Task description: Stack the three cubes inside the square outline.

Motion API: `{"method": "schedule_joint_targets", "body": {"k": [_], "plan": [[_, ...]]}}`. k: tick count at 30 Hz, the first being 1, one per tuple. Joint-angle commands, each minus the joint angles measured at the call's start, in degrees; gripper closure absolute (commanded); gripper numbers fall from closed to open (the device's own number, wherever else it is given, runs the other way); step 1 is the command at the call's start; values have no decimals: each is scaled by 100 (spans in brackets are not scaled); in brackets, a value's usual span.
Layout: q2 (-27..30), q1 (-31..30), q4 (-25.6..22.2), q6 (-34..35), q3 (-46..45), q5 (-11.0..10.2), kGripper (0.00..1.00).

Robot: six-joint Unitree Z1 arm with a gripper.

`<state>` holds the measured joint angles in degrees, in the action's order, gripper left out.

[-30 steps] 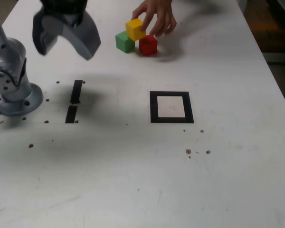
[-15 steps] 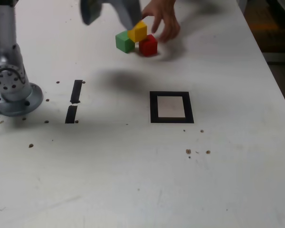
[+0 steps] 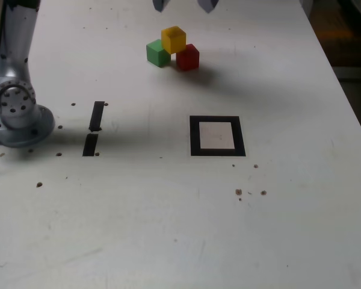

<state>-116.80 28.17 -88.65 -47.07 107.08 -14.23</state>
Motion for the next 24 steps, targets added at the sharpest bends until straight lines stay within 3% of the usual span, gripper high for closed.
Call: {"method": "schedule_joint_targets", "body": {"k": [1,10,19,24], "plan": [[-31,35,49,-6,-115,-61,3],[7,146,252,31,-706,-386,3],[-5,177,408,68,-975,-340,5],[-28,197,686,120,-1272,-241,12]]}}
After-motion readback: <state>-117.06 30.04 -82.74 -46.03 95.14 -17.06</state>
